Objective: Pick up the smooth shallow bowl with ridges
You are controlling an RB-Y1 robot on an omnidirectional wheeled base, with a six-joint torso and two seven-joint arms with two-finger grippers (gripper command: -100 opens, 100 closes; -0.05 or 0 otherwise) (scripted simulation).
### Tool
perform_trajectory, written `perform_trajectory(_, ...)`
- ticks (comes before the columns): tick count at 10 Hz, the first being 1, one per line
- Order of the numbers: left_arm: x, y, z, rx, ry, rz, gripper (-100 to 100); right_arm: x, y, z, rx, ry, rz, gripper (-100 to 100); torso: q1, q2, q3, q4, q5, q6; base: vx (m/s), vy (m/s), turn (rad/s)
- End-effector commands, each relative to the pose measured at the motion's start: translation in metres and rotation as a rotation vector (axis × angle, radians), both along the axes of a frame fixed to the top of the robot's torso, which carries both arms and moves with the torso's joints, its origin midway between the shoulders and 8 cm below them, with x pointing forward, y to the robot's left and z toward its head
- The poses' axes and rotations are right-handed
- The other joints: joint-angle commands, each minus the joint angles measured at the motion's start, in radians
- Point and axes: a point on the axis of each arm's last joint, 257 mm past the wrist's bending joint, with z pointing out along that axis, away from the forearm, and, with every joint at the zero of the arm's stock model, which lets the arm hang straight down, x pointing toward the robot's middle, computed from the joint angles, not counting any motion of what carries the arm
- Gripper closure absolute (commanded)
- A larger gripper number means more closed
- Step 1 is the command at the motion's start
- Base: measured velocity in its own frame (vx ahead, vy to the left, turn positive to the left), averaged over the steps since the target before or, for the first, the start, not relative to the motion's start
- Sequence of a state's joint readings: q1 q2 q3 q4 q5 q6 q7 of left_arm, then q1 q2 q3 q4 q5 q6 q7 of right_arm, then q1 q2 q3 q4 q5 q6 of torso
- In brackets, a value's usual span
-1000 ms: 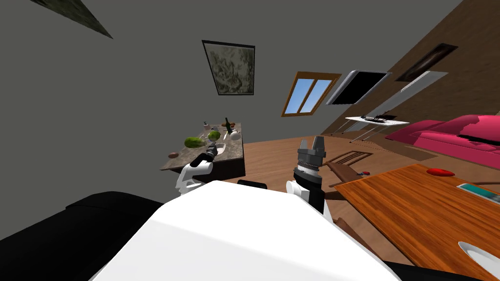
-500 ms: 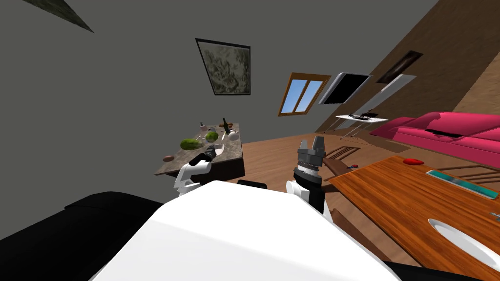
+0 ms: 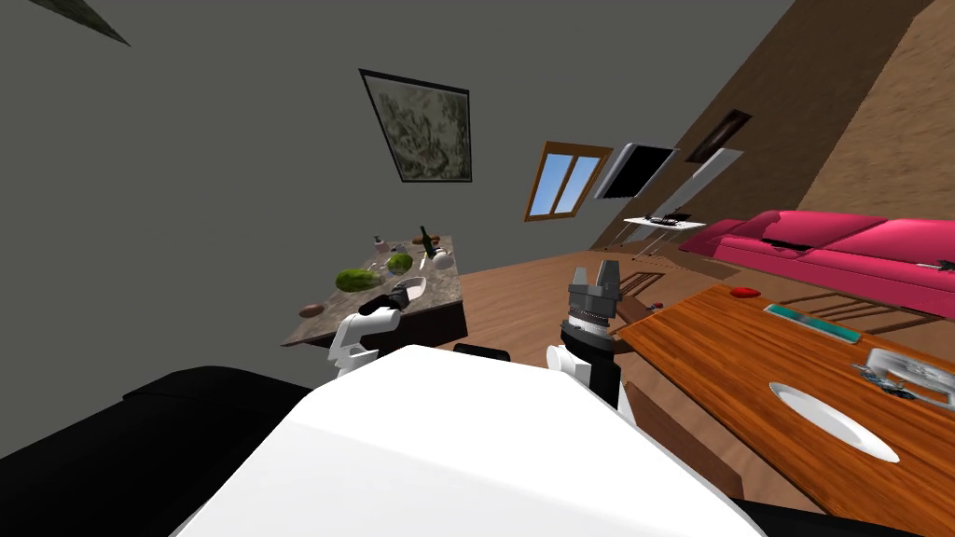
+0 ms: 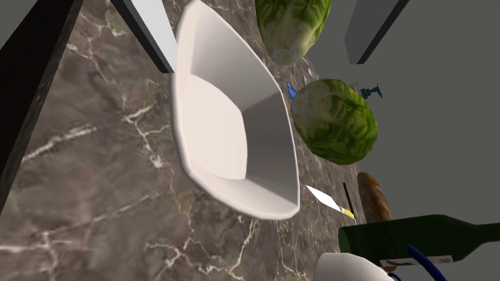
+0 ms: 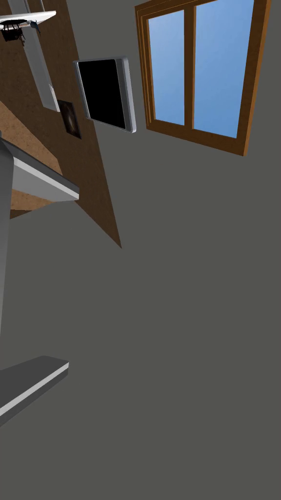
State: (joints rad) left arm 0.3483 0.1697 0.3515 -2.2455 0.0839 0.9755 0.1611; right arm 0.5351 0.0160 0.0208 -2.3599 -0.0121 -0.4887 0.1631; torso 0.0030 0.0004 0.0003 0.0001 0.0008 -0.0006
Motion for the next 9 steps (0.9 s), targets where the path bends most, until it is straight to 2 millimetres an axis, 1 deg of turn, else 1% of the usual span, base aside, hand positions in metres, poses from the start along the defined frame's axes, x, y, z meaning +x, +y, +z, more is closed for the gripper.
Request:
perform_trajectory(1,-0.01,0.006,-0.012,-0.027,0.045,0.028,-100,0.0,0.0,0.0,0.0,0.0,0.0,0,0.0,0.0,0.0,0.0,0.0,0.0,-0.01,0.039,-0.154)
perform_trajectory(6,-0.038,0.018,-0.043,-0.093,0.156,0.095,-100,0.0,0.0,0.0,0.0,0.0,0.0,0,0.0,-0.001,-0.001,0.0,0.0,0.0,-0.005,0.044,-0.108)
perform_trajectory(7,-0.047,0.018,-0.055,-0.113,0.191,0.11,-100,0.0,0.0,0.0,0.0,0.0,0.0,0,0.0,-0.002,-0.001,0.0,0.0,0.0,0.011,0.032,-0.104)
perform_trajectory(8,-0.042,0.019,-0.049,-0.101,0.17,0.101,-100,0.0,0.0,0.0,0.0,0.0,0.0,0,0.0,-0.002,-0.001,0.0,0.0,0.0,0.004,0.016,-0.02)
perform_trajectory(9,-0.044,0.019,-0.05,-0.104,0.175,0.103,0,0.0,0.0,0.0,0.0,0.0,0.0,0,-0.001,-0.002,-0.001,0.0,0.0,0.0,0.0,0.0,0.0)
